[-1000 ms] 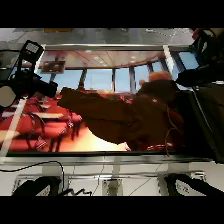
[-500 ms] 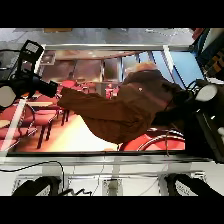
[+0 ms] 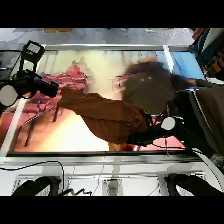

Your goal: Fold the clothes and pants, and hang the long-sleeved shirts on hangers.

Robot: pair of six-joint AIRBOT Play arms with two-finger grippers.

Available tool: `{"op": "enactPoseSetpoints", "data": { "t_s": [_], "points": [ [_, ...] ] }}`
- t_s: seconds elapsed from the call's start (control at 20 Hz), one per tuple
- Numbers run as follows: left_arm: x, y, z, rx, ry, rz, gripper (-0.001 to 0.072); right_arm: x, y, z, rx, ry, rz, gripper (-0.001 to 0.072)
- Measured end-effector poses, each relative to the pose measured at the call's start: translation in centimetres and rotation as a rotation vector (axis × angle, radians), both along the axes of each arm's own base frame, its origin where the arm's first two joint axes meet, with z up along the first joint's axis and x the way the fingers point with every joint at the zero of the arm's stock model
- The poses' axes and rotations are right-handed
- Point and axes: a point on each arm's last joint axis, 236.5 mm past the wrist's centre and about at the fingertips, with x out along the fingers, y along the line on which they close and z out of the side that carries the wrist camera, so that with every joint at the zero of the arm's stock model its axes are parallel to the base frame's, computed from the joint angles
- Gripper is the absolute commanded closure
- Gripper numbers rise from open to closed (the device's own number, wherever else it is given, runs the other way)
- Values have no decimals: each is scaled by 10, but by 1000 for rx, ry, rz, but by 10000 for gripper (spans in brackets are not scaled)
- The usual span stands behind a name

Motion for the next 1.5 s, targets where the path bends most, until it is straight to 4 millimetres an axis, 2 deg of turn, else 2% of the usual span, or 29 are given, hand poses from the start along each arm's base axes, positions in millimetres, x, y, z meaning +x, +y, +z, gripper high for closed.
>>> {"op": "enactPoseSetpoints", "data": {
  "t_s": [0.15,0.2,0.25,0.3,0.5,0.6,0.65,0.7,0.8,0.9,1.0,1.2,1.35,1.5],
  "points": [
    [3,-1,-8,3,18,0,19,7,12,-18,0,46,-99,261],
    [4,-1,-10,4,23,0,18,11,14,-24,-3,53,-128,217],
    [5,-1,-12,5,29,0,19,13,15,-31,-10,69,-152,90],
    [6,-2,-14,4,32,0,18,15,16,-38,-16,83,-177,23],
    [8,-2,-19,6,44,0,18,22,19,-54,-26,127,-241,44],
    [9,-2,-20,7,48,-1,19,37,19,-57,-28,88,-277,99],
    [9,-2,-21,7,49,-1,18,49,17,-58,-33,46,-297,104],
    [9,-2,-21,7,50,0,19,63,15,-57,-36,-1,-320,170],
    [9,-2,-21,7,50,-1,19,87,8,-56,-56,-93,-342,681],
    [9,-2,-21,7,50,-1,19,112,3,-44,-51,-171,-373,690],
    [9,-2,-21,8,51,-1,18,129,-3,-35,-59,-218,-373,690],
    [9,-2,-21,8,51,-1,19,165,-28,2,-82,-321,-360,690],
    [9,-2,-22,7,52,0,19,184,-71,40,-164,-407,-327,690],
    [12,-3,-29,0,69,10,19,188,-129,77,-275,-460,-329,690]
  ]
}}
